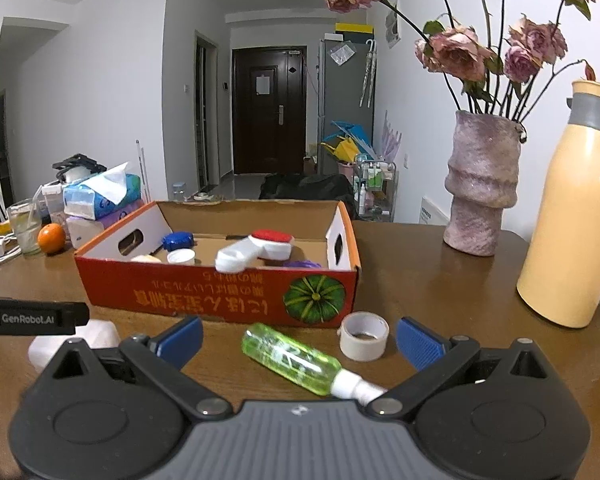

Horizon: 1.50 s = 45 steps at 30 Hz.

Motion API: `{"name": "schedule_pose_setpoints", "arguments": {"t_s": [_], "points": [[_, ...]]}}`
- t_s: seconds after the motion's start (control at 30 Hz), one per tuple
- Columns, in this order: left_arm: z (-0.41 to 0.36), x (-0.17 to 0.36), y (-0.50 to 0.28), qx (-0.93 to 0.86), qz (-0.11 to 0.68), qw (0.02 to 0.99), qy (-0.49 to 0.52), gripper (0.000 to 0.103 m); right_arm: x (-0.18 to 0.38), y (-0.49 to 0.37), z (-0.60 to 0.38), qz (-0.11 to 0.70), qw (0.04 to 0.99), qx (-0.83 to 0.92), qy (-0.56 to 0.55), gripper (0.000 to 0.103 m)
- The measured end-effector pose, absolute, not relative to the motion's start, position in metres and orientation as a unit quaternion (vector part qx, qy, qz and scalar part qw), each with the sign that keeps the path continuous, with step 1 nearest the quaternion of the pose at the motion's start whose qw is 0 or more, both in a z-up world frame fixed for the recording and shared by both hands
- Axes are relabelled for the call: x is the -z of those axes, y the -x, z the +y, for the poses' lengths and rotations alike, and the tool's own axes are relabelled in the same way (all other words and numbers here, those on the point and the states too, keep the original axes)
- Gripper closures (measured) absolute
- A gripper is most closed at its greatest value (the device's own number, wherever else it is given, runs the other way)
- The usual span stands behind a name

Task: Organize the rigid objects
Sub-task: 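Lower the left gripper onto the translucent white container and close it, then grasp the green spray bottle with the right gripper while the left gripper holds the white container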

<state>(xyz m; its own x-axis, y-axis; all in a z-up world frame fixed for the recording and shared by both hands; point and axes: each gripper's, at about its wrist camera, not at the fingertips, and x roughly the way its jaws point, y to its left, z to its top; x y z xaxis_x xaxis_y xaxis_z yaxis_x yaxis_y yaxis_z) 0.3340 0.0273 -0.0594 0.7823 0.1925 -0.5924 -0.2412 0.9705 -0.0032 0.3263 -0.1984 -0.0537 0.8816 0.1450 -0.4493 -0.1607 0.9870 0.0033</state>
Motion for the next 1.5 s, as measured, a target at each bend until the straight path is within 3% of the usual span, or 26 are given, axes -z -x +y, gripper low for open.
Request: {"name": "schedule_pose_setpoints", "arguments": {"t_s": [0.7, 0.73, 0.8, 1.5], "points": [[0.023, 0.097, -0.358, -0.143, 0.361, 0.921, 0.027, 0.000, 0.072, -0.313, -0.221, 0.251, 0.965, -0.068, 0.012, 0.000], [0.024, 0.098, -0.358, -0.140, 0.362, 0.921, 0.028, 0.001, 0.073, -0.313, -0.220, 0.252, 0.965, -0.068, 0.012, 0.000], [0.025, 0.098, -0.359, -0.121, 0.366, 0.922, 0.037, 0.020, 0.074, -0.314, -0.220, 0.255, 0.965, -0.066, 0.013, 0.000], [0.029, 0.056, -0.326, -0.081, 0.288, 0.954, 0.027, 0.019, 0.089, -0.326, -0.223, 0.272, 0.961, -0.058, 0.012, 0.000]]}}
